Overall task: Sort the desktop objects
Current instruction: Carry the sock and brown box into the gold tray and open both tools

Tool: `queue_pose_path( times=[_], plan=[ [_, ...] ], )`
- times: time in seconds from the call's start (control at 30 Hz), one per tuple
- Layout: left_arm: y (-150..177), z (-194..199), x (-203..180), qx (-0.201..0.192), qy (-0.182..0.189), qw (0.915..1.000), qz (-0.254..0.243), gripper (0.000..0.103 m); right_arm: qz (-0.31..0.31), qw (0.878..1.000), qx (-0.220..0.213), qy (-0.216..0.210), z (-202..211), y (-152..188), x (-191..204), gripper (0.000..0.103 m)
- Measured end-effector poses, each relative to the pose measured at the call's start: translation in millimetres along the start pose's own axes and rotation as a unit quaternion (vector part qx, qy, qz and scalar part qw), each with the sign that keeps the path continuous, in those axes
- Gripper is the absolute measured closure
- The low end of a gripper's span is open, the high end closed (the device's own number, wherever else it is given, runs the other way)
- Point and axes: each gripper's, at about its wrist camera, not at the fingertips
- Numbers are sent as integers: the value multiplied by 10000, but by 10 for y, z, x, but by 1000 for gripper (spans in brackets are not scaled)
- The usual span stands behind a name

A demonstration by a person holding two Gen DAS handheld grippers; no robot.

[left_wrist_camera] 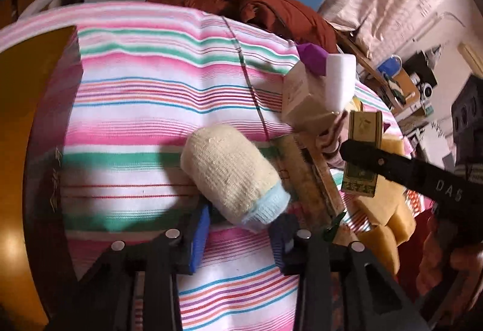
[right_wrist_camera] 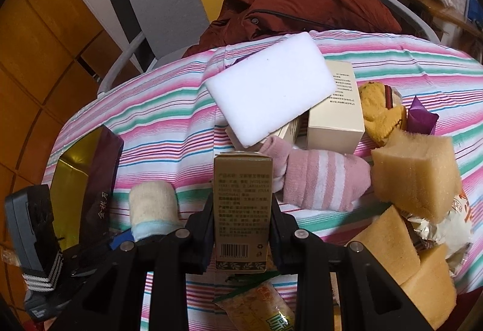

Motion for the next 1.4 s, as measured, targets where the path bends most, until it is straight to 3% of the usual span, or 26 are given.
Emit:
queue_pose_path(
  times=[0.2, 0.43, 0.6, 0.73, 1.0, 1.3, 1.4],
  plan=[
    [36, 192, 43, -170, 54, 9998, -107, 73, 171, 9998, -49, -2, 17, 18, 63, 72],
    [41, 574, 149, -454, 347, 9984, -24, 73, 280, 9990, -9, -359, -16, 81, 219, 72],
    [-5, 878, 362, -692, 380, 9968, 144, 73, 852, 9953, -241, -387, 71, 94, 637, 72],
    [-72, 1122, 678, -927, 192, 9950, 317, 73, 1194, 9901, -399, -624, 133, -35, 1100, 72],
    [-138, 1336, 1606, -942, -534, 9900, 905, 73, 1787, 9784, 94, -1038, -325, -131, 2181, 72],
    [-378, 1252, 2497, -569, -1562, 9810, 1000, 73, 1628, 9758, 889, -1154, -1148, -118, 2937, 72],
    [-466, 1228, 2638, -462, -2129, 9717, 913, 73, 1381, 9774, 1097, -1165, -1434, -151, 3079, 70]
  ],
)
Point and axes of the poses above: each gripper's, at about its wrist camera, not at the fingertips, and z roughly against the way its jaws point, x to its left, y to its underside, and after that the axes turned 3 degrees about -y, right-handed
